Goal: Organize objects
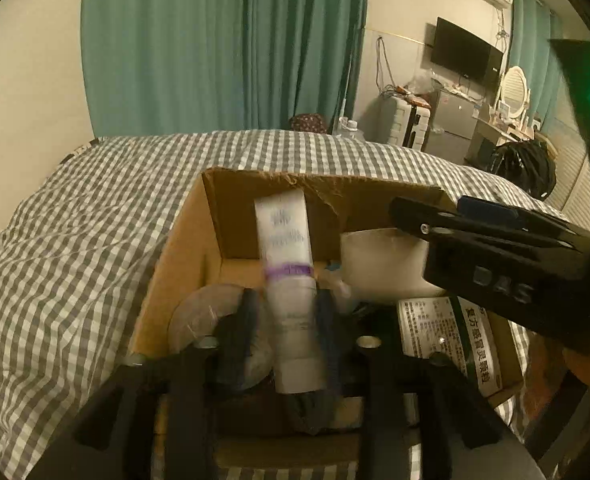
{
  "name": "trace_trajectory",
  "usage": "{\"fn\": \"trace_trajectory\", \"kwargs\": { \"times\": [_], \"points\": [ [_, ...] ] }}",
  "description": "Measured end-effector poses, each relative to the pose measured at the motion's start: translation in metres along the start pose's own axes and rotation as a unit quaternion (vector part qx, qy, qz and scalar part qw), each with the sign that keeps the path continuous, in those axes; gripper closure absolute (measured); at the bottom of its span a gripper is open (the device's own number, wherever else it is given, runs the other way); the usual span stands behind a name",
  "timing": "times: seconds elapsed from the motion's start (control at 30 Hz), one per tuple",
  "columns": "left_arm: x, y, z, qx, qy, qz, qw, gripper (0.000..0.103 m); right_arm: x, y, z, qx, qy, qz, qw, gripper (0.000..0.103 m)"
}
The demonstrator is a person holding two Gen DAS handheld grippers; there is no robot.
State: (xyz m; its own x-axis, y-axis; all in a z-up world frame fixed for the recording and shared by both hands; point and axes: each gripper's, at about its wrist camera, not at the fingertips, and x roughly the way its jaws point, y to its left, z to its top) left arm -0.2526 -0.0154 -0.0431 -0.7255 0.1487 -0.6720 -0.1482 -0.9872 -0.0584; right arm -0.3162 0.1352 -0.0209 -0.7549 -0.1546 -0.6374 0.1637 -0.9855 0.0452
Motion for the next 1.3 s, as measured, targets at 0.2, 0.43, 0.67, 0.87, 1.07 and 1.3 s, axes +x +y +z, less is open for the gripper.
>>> {"fn": "trace_trajectory", "kwargs": {
  "times": [0.2,0.43,0.67,0.87,1.07,1.3],
  "points": [
    [-0.019,0.005,-0.012,-0.018,-0.014,-0.015,0.9996,0.03,-0.036,-0.01,-0.01,0.014,0.002,0.01,1.0,0.028],
    [-0.066,0.002,-0.013,-0.024,-0.037,-0.001,0.999,0.015,-0.105,-0.032,-0.022,0.023,-0.017,0.007,1.0,0.023],
    [-0.144,-0.008,-0.008,-0.027,-0.103,0.017,0.9941,0.0,-0.196,-0.043,-0.028,0.002,-0.073,-0.013,0.997,0.012],
    [-0.199,-0.017,-0.007,-0.029,-0.154,0.032,0.9871,0.0,-0.261,-0.035,-0.034,-0.03,-0.128,-0.036,0.991,0.0],
    [-0.226,-0.022,-0.02,-0.036,-0.179,0.052,0.9819,0.0,-0.28,-0.032,-0.048,-0.038,-0.136,-0.054,0.989,0.0],
    [-0.213,-0.028,-0.037,-0.018,-0.167,0.073,0.9831,0.0,-0.26,-0.033,-0.066,-0.037,-0.138,-0.05,0.988,0.0]
  ]
}}
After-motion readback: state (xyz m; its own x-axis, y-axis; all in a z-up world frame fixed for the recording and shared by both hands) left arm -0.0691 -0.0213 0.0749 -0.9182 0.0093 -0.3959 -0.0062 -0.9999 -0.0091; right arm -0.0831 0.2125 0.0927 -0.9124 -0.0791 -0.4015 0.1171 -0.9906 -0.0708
